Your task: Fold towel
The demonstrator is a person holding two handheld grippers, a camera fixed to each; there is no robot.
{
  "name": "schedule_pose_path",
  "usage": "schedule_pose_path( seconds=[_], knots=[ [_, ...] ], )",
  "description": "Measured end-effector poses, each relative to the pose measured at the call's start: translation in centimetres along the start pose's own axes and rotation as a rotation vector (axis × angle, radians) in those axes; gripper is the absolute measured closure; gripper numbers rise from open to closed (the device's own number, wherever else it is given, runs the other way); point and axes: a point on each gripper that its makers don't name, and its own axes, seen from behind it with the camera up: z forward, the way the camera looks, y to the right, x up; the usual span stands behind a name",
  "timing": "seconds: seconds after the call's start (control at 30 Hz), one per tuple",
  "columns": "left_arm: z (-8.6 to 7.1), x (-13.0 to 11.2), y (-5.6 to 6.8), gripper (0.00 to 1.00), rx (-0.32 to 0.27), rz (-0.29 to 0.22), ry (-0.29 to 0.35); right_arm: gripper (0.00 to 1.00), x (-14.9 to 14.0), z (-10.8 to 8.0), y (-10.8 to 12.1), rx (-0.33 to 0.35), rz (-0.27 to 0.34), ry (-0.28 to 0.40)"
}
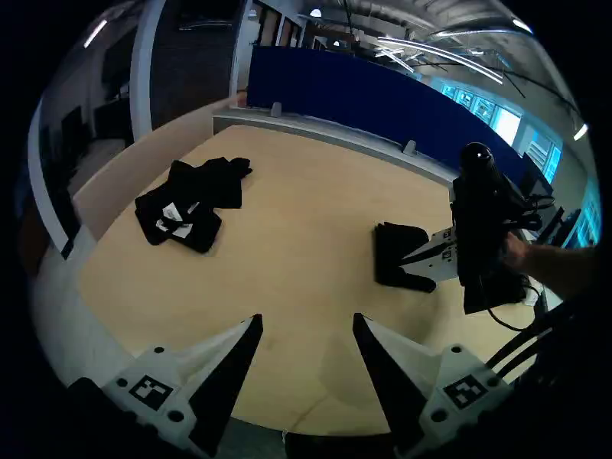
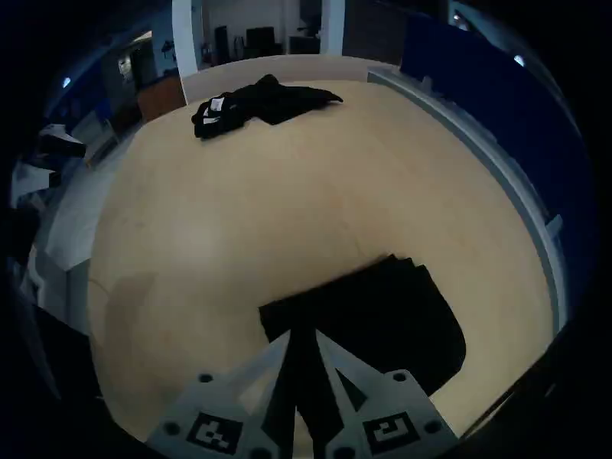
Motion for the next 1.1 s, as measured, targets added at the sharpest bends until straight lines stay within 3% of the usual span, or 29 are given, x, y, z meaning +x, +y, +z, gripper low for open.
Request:
schedule_pose_path(
  seconds=[0.13,0.27,0.4,0.87,1.1],
  knots=[
    [0.2,0.2,0.3,0.13,-0.008,0.009,-0.002,0.79,0.5,-0.7,0.2,-0.003,0.029,0.028],
    [0.5,0.5,0.4,0.13,-0.009,0.021,-0.001,0.41,0.5,-1.5,0.4,-0.002,0.061,0.048],
    [0.6,0.7,0.7,0.13,-0.009,0.026,-0.001,0.29,0.1,-2.4,0.9,-0.025,0.083,0.06],
    [0.9,0.9,1.5,0.13,-0.02,0.044,-0.006,0.28,-6.5,-5.4,1.1,-0.1,0.183,0.011],
    [1.0,1.1,1.7,0.13,-0.024,0.049,-0.006,0.28,-8.7,-5.4,1.0,-0.12,0.216,-0.017]
  ],
)
